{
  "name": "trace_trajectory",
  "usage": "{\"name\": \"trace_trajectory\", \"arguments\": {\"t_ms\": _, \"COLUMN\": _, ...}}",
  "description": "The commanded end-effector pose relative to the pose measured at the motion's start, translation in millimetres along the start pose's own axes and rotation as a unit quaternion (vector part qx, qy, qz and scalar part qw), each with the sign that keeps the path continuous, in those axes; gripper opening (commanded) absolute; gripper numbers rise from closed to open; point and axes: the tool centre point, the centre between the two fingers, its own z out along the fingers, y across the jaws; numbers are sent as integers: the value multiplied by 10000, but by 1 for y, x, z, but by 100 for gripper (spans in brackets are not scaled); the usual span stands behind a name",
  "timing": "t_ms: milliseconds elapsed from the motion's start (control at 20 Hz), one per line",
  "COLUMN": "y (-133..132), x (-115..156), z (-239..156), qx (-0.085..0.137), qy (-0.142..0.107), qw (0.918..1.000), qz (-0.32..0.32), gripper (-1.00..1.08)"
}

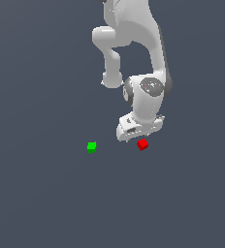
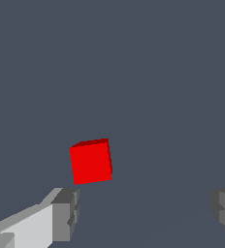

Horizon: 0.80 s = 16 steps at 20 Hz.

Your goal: Stack the red cube on top of the green cube.

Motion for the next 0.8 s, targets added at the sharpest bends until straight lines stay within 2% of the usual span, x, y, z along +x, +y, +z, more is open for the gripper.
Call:
{"name": "trace_trajectory", "arguments": {"t_ms": 0, "y": -19, "x": 2, "z": 15, "qx": -9, "qy": 23, "qw": 9995, "qz": -306, "gripper": 100}}
{"name": "trace_trajectory", "arguments": {"t_ms": 300, "y": -42, "x": 4, "z": 34, "qx": -30, "qy": 47, "qw": 9976, "qz": -684, "gripper": 100}}
{"name": "trace_trajectory", "arguments": {"t_ms": 750, "y": -43, "x": 3, "z": 46, "qx": -30, "qy": 40, "qw": 9976, "qz": -686, "gripper": 100}}
